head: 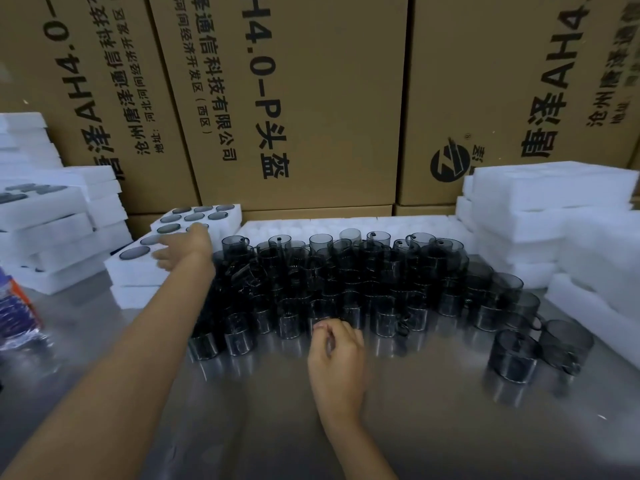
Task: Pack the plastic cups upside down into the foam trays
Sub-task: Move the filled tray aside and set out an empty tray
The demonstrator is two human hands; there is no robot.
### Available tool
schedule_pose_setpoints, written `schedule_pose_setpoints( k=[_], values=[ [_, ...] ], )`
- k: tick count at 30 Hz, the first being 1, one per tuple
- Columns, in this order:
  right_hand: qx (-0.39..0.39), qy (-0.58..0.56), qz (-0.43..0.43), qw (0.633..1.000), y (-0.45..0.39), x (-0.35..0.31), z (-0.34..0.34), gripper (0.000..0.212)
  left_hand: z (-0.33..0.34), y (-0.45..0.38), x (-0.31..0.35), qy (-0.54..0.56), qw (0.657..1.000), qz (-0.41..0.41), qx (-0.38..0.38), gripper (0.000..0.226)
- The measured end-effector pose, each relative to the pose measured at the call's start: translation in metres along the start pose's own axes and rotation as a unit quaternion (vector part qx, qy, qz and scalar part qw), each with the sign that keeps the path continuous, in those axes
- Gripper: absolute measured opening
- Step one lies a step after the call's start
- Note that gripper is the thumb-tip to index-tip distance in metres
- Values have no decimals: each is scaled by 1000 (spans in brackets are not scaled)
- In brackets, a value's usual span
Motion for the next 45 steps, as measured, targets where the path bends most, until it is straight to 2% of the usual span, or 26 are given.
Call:
schedule_pose_setpoints(
  k=[2, 4, 7, 9, 13, 17, 21, 23, 26, 29, 32, 39, 45],
  values=[
    [-28, 37, -29, 999, 4, -9, 3, 16, 8, 37, 5, -4, 999, 47, -5, 69],
    [-49, 87, -68, 993, 2, -18, -3, 17, 29, 81, 6, 23, 993, 107, -54, 66],
    [-33, 132, -91, 987, -22, -25, -40, 22, 64, 140, 2, 40, 972, 185, -142, 66],
    [-31, 171, -100, 980, -44, -28, -73, 25, 85, 171, 3, 37, 959, 199, -198, 62],
    [9, 277, -96, 956, -88, -32, -149, 29, 117, 211, 1, 25, 938, 163, -306, 53],
    [46, 461, -54, 885, -124, -25, -216, 38, 134, 254, 6, 22, 911, 157, -380, 51],
    [35, 606, 49, 793, -155, -5, -279, 67, 144, 285, 3, 5, 886, 152, -437, 48],
    [45, 638, 118, 759, -163, 9, -309, 73, 145, 295, 1, 0, 876, 156, -457, 48],
    [70, 651, 206, 727, -161, 28, -339, 80, 144, 298, -2, -18, 868, 166, -467, 47],
    [80, 682, 201, 699, -159, 35, -347, 86, 143, 295, -7, -32, 867, 169, -468, 46],
    [80, 695, 139, 700, -160, 31, -344, 81, 140, 291, -14, -37, 869, 165, -466, 47],
    [124, 646, 62, 751, -152, -3, -327, 51, 131, 287, -28, -47, 864, 170, -471, 42],
    [150, 572, -124, 797, -108, -62, -276, 33, 112, 266, -32, 12, 884, 160, -440, 30]
  ],
)
Point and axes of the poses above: each hand's wrist, its own y-axis away from the middle knuckle, its own z-axis out of the palm, x = y × z, the point moved 7 cm from there along -y, towards the middle knuckle, and after that the axes turned 4 degrees about -x, right-handed, at the moved point
